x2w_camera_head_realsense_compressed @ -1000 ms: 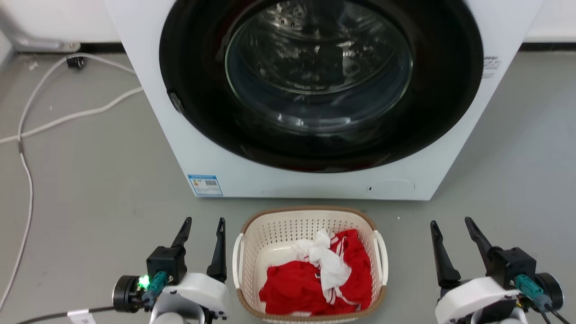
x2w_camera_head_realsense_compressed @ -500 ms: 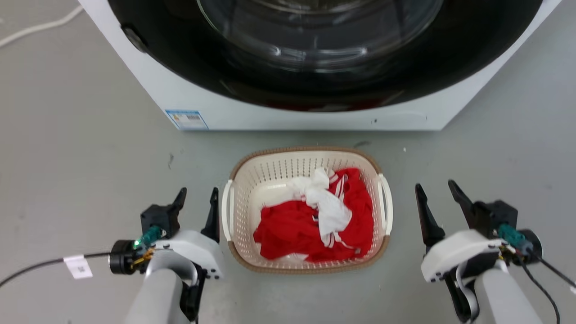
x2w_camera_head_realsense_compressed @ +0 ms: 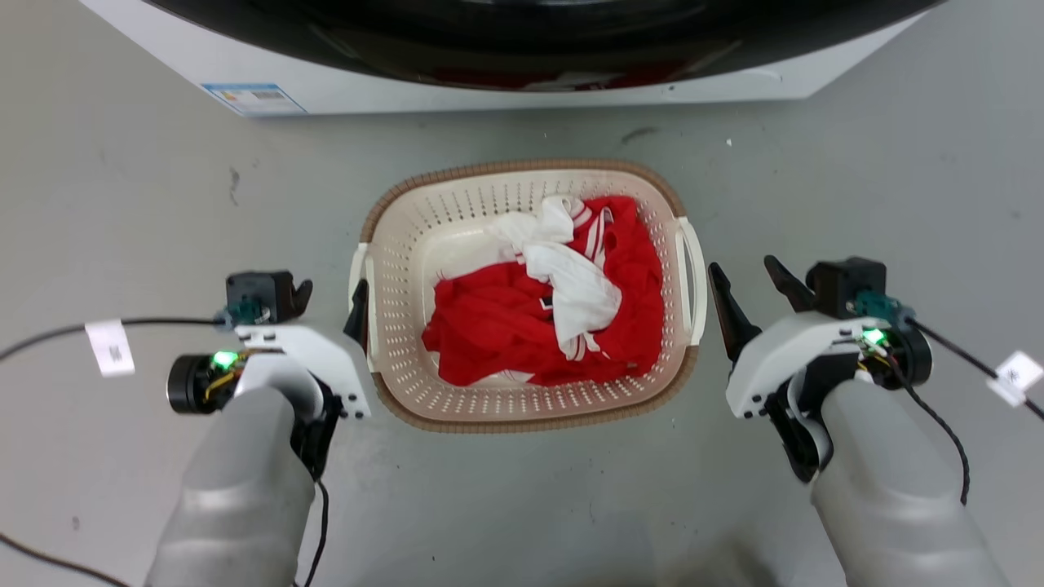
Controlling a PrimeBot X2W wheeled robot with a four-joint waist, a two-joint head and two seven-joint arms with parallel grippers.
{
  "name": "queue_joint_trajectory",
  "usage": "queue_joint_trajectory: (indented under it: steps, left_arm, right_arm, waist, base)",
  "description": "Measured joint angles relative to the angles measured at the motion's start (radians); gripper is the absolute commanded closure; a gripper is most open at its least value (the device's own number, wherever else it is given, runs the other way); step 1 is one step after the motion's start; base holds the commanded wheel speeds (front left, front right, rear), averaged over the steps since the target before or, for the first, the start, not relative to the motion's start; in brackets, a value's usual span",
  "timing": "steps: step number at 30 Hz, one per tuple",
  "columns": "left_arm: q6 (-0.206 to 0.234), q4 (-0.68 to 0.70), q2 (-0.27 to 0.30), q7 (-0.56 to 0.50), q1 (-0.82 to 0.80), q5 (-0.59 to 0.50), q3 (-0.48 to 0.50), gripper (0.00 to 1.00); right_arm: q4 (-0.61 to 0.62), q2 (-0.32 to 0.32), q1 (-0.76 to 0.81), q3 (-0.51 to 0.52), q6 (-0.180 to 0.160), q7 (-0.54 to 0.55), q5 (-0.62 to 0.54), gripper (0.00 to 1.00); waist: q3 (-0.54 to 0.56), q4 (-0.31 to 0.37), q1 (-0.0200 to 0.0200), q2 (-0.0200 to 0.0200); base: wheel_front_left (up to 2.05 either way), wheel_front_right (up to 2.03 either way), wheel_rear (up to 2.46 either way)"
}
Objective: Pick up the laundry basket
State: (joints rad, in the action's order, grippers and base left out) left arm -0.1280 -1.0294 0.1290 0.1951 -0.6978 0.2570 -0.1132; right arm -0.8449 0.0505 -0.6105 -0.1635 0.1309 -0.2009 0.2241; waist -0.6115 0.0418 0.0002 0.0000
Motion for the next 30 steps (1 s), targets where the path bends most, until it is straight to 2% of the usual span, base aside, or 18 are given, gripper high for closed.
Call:
queue_joint_trajectory:
  steps: [6, 11, 21, 30]
  left_arm:
    - [-0.001, -0.056, 0.016, -0.084, -0.11, 0.072, -0.071, 0.0]
    - [-0.001, -0.081, 0.057, -0.161, -0.171, 0.142, -0.127, 0.0]
    - [-0.001, -0.088, 0.105, -0.263, -0.265, 0.256, -0.222, 0.0]
    - [-0.001, -0.1, 0.112, -0.299, -0.304, 0.324, -0.291, 0.0]
  right_arm:
    - [-0.128, 0.0, -0.127, -0.087, 0.0, 0.056, 0.086, 0.0]
    - [-0.193, 0.0, -0.209, -0.179, 0.0, 0.122, 0.161, 0.0]
    - [-0.281, 0.0, -0.327, -0.307, 0.0, 0.256, 0.287, 0.0]
    - [-0.331, 0.0, -0.387, -0.371, 0.0, 0.285, 0.351, 0.0]
  waist:
    - [-0.07, 0.012, 0.0, 0.0]
    - [-0.116, 0.022, 0.0, 0.0]
    - [-0.198, 0.037, -0.0001, 0.0]
    - [-0.251, 0.033, -0.0001, 0.0]
  base:
    - [0.0, 0.0, 0.0]
    - [0.0, 0.0, 0.0]
    - [0.0, 0.0, 0.0]
    - [0.0, 0.0, 0.0]
